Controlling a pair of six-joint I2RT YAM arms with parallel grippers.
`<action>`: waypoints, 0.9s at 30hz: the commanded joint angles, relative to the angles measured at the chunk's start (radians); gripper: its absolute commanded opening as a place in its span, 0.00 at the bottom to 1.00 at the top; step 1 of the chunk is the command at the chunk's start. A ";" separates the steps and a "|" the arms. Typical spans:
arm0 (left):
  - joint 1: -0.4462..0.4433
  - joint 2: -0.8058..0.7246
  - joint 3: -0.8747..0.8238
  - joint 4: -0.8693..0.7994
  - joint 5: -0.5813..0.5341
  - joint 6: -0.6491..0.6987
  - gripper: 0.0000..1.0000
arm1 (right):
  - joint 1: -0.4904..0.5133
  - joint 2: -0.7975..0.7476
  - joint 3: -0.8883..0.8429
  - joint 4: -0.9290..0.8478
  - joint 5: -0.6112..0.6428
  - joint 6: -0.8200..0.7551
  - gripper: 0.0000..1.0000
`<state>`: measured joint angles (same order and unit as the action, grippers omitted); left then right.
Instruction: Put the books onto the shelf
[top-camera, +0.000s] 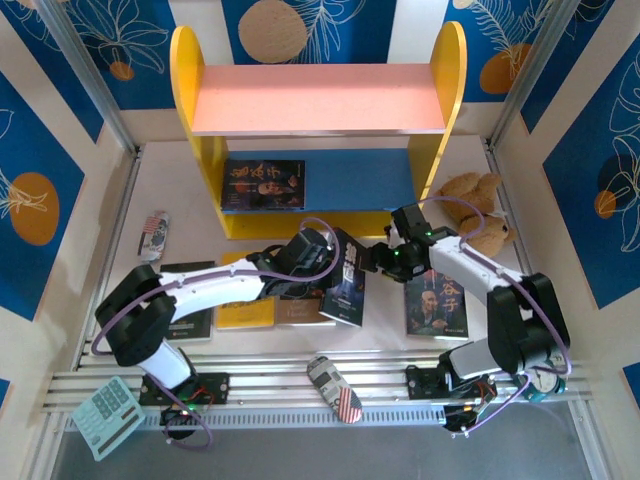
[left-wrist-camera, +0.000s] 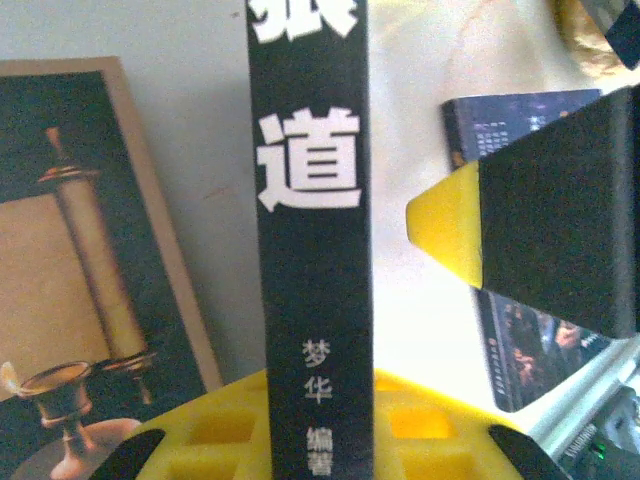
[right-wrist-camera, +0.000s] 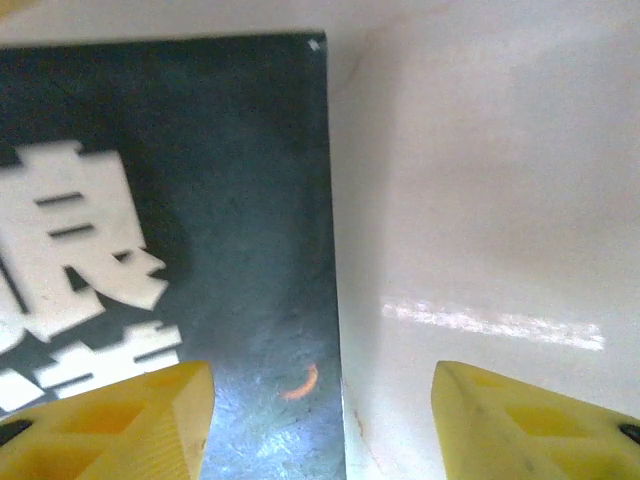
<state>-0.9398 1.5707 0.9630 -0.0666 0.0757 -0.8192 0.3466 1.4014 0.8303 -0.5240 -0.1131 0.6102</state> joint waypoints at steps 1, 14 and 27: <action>0.001 -0.097 0.017 0.085 0.076 0.076 0.00 | -0.019 -0.100 -0.016 -0.040 -0.009 -0.010 0.62; 0.016 -0.360 0.000 0.040 -0.214 -0.025 0.00 | -0.046 -0.443 0.004 0.040 -0.108 0.140 0.75; 0.016 -0.492 -0.044 0.186 -0.581 0.006 0.00 | 0.171 -0.596 -0.168 0.413 0.037 0.355 0.93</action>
<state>-0.9310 1.1213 0.9306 0.0059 -0.3882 -0.7975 0.4725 0.8341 0.6926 -0.2226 -0.1410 0.8852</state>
